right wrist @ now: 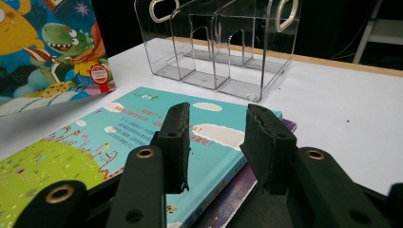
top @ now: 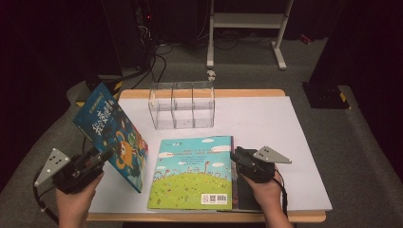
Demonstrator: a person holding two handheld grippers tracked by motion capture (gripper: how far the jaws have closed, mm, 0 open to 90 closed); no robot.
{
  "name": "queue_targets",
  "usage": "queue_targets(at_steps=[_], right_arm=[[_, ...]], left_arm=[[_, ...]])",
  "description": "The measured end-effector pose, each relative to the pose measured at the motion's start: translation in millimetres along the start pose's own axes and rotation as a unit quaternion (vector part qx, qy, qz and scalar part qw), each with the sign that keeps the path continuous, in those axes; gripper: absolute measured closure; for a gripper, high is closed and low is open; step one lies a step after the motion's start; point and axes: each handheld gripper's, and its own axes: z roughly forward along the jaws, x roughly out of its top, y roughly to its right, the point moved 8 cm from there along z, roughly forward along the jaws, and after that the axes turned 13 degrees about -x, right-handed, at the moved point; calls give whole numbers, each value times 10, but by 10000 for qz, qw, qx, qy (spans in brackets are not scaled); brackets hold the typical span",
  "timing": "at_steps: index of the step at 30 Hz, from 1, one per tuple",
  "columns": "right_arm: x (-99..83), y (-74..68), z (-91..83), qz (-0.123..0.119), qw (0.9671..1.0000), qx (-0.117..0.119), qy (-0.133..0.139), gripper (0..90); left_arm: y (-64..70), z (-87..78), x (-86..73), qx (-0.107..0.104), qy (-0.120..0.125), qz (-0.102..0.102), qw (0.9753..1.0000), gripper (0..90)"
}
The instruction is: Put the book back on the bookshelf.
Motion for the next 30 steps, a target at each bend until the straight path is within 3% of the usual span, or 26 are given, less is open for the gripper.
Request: queue_targets(at_steps=[12, 23, 30], right_arm=[[-21, -17, 19, -4, 10000, 28, -35, 607], [-41, -20, 23, 3, 10000, 25, -61, 608], [-65, -8, -1, 5, 10000, -5, -81, 607]], left_arm=[[-157, -122, -1, 429, 18, 124, 9990, 740], [-239, -174, -20, 400, -5, 187, 9990, 812], [-252, -159, -11, 441, -29, 353, 9984, 794]])
